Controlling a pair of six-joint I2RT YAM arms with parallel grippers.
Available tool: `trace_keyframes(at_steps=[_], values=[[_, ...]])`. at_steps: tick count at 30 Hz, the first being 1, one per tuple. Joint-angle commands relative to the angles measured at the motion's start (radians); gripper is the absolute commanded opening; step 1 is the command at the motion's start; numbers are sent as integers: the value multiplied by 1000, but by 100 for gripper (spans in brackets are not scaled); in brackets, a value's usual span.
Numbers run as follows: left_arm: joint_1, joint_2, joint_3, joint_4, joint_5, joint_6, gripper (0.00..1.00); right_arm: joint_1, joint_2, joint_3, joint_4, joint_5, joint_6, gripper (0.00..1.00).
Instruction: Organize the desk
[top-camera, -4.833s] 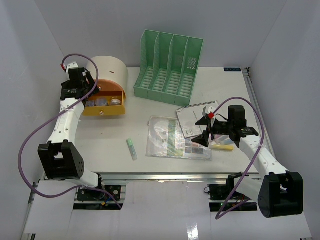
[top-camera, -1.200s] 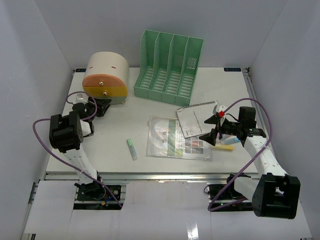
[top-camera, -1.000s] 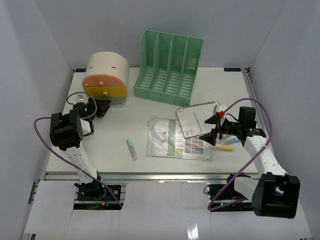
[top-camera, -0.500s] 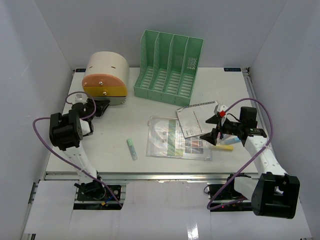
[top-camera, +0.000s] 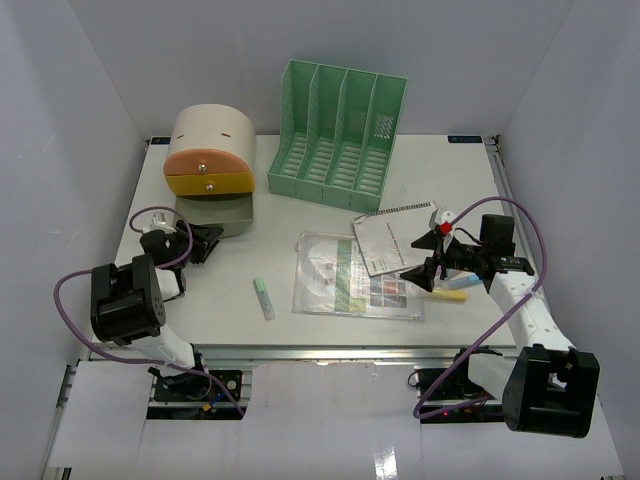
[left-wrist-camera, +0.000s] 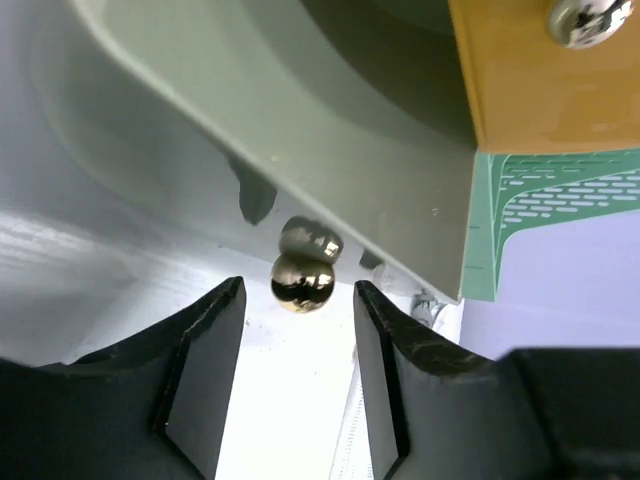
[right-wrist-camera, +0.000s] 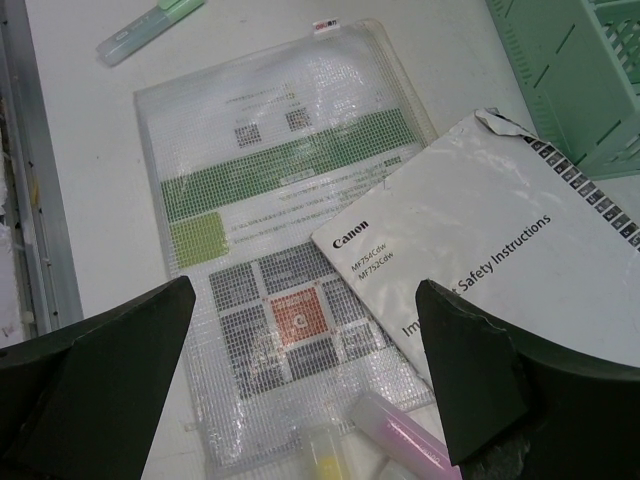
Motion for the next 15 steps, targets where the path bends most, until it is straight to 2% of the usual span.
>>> trace_keyframes(at_steps=[1, 5, 6, 8, 11, 15], values=[[-1, -84, 23, -160, -5, 106, 72, -13, -20, 24, -21, -33, -20, 98], [-1, -182, 72, -369, -90, 227, 85, -21, -19, 25, -26, -30, -21, 98], [-1, -234, 88, -484, -132, 253, 87, -22, -17, 26, -27, -25, -20, 98], [-1, -312, 127, -652, -263, 287, 97, -24, -12, 29, -28, -16, -15, 98], [-1, -442, 167, -830, -437, 335, 98, -26, -4, 34, -24, 5, -5, 98], [-1, -547, 180, -957, -449, 323, 98, -27, 6, 33, 21, 58, 52, 98]])
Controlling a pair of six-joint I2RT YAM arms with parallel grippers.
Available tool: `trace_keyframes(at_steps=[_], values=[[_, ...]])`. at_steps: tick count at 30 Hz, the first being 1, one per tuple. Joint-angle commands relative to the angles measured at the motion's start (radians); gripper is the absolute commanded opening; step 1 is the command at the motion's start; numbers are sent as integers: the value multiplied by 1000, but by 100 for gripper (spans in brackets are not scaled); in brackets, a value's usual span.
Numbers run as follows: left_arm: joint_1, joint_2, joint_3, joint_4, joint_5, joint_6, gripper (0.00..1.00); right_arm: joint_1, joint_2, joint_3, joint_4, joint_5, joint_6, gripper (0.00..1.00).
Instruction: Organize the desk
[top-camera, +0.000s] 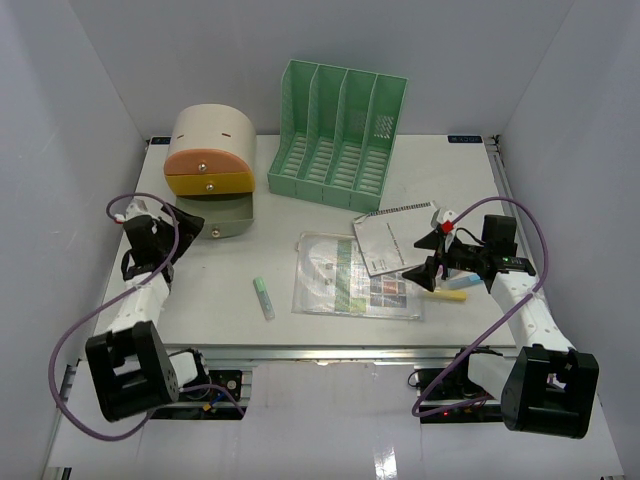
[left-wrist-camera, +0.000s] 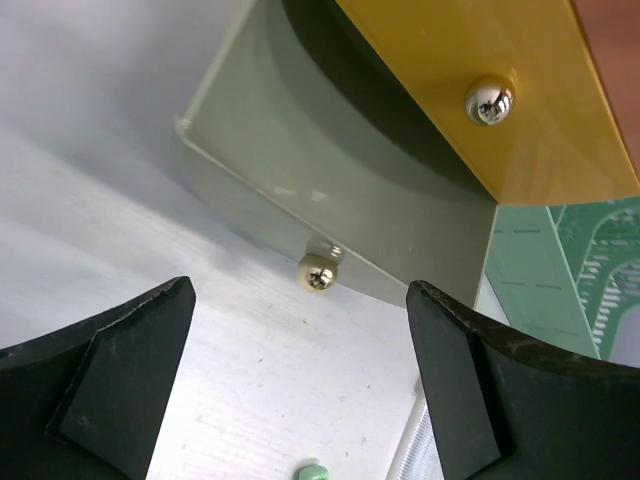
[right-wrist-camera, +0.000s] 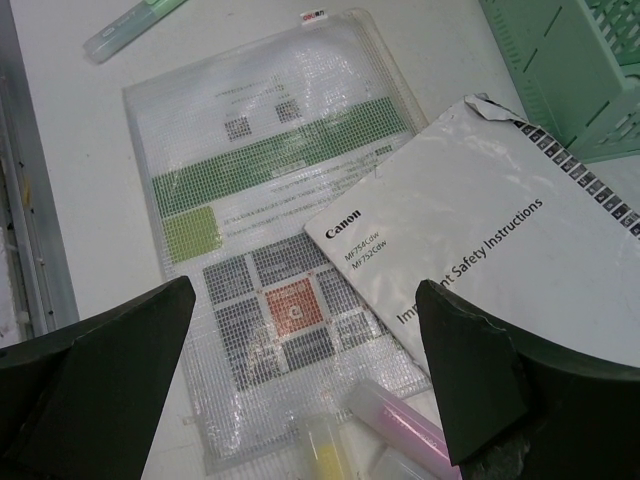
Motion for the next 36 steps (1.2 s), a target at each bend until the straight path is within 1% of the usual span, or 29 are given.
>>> trace_keyframes(at_steps=[1, 2, 4, 5, 6, 9, 13, 15, 16, 18, 21, 24, 27, 29, 32, 33, 35, 36], values=[[1, -113, 40, -291, -83, 39, 98, -6, 10, 30, 64, 72, 87, 98], [1, -120, 47, -322, -41, 32, 98, -6, 14, 26, 93, 109, 126, 98], [0, -114, 83, -392, 39, 34, 98, -9, 25, 22, 143, 234, 205, 97], [-20, -104, 94, -448, 89, 51, 98, -9, 26, 22, 164, 275, 268, 97], [-35, -104, 104, -484, 96, 58, 98, -9, 28, 23, 178, 331, 283, 97], [-155, -144, 104, -536, 7, 79, 98, -11, 12, 6, 239, 464, 354, 97], [-329, -147, 83, -578, -67, 39, 98, -18, 10, -2, 269, 535, 397, 97], [-427, -142, 64, -577, -110, 23, 98, -21, 14, 1, 270, 542, 400, 97], [-495, -130, 54, -577, -138, 2, 98, -25, 14, 2, 270, 542, 402, 97], [-584, -103, 48, -579, -188, -31, 98, -31, 14, 2, 270, 540, 405, 97], [-667, -22, 61, -615, -287, -87, 98, -45, 16, 3, 270, 539, 410, 97], [-755, 44, 82, -666, -379, -140, 95, -55, 14, 2, 268, 539, 411, 97], [-811, 96, 97, -707, -449, -194, 85, -66, 13, 0, 269, 532, 412, 97], [-844, 136, 102, -711, -456, -220, 81, -69, 13, 0, 270, 532, 412, 97], [-892, 196, 118, -711, -468, -239, 72, -75, 14, 1, 267, 526, 412, 97], [-910, 214, 124, -711, -474, -246, 68, -77, 14, 1, 265, 524, 412, 97], [-928, 252, 133, -712, -484, -252, 55, -83, 11, 0, 265, 518, 412, 97], [-937, 261, 139, -711, -491, -255, 52, -87, 11, 0, 265, 515, 412, 97]])
